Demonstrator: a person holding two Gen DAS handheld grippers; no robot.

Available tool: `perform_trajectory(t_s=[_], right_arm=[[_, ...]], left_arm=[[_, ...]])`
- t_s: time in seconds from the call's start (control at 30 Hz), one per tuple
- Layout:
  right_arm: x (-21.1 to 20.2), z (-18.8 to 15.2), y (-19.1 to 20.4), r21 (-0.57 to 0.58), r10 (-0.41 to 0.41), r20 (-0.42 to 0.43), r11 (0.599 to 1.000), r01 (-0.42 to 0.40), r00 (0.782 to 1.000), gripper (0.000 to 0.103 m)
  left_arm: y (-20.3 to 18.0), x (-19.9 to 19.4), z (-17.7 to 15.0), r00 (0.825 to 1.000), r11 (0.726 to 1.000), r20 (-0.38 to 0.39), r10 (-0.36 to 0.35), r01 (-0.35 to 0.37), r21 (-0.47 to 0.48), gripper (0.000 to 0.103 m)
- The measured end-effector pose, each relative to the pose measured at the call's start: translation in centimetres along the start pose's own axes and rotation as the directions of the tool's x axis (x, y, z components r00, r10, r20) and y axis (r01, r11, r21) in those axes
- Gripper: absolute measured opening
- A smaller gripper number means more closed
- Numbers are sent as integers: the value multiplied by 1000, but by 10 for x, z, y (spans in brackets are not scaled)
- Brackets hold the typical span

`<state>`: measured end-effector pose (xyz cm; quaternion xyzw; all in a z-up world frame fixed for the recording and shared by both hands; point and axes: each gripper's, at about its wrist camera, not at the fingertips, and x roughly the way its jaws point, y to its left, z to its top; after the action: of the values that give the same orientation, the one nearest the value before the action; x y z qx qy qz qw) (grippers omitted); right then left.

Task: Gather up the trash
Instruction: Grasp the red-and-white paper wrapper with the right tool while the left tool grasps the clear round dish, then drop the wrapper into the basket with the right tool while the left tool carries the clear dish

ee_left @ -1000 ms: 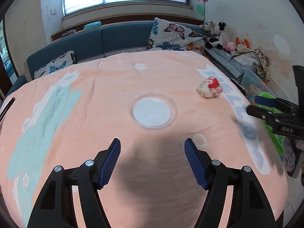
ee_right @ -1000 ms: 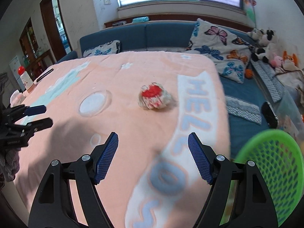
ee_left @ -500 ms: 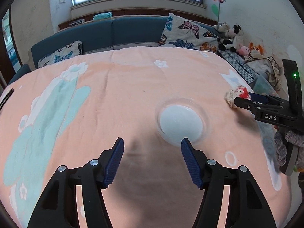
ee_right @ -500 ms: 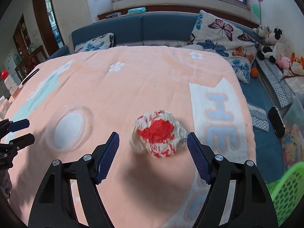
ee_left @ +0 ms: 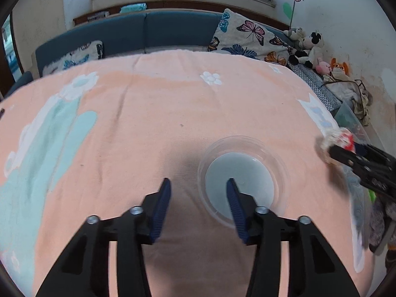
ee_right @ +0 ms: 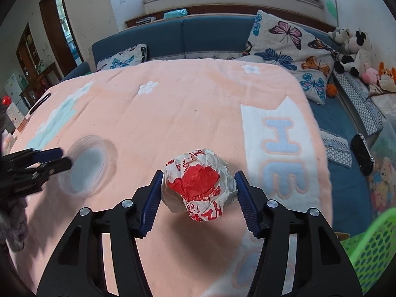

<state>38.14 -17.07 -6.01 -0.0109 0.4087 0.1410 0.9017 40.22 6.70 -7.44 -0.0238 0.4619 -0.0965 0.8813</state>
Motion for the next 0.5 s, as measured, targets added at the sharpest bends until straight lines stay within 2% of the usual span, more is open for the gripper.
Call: perform_trajectory(t_s=[0.17, 0.27, 0.5], right_arm=[[-29, -13, -11, 13, -2, 26, 1000, 2, 1000, 58], [-50, -25, -19, 9, -24, 47, 1000, 24, 999, 58], [-89, -57, -44, 57, -61, 65, 997, 57, 996, 58]], left_arm=[[-1, 9, 1, 1000, 1000, 2, 1, -1, -10, 33], [-2, 9, 2, 1000, 1000, 4, -17, 17, -20, 15], [-6, 1, -1, 1000, 999, 22, -3, 4, -38, 4]])
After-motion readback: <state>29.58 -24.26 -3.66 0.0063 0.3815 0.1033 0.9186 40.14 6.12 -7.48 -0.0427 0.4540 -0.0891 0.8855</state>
